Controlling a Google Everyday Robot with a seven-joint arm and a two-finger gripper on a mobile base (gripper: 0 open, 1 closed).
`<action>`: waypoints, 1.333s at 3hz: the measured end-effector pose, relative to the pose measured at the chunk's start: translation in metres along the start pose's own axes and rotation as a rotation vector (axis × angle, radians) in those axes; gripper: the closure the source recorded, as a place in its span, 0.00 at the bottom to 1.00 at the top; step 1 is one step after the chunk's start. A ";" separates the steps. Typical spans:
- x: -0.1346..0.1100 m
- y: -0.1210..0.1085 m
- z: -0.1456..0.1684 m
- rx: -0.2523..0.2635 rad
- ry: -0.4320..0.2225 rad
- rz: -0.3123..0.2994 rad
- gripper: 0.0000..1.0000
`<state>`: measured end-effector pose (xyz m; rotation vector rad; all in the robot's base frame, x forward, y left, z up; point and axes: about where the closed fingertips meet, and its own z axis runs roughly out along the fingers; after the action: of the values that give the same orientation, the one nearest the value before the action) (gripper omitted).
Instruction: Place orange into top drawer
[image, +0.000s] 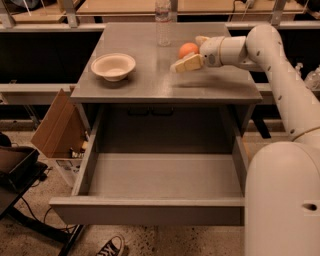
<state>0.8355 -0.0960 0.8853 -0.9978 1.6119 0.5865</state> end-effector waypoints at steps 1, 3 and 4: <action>0.017 -0.007 0.028 0.047 0.081 0.028 0.02; 0.036 -0.015 0.047 0.106 0.173 0.051 0.47; 0.038 -0.018 0.048 0.123 0.187 0.061 0.71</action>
Offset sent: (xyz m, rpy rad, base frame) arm 0.0420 0.0162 -0.0512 -0.1624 0.1120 -0.1726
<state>0.8742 -0.0788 0.8383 -0.9366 1.8265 0.4387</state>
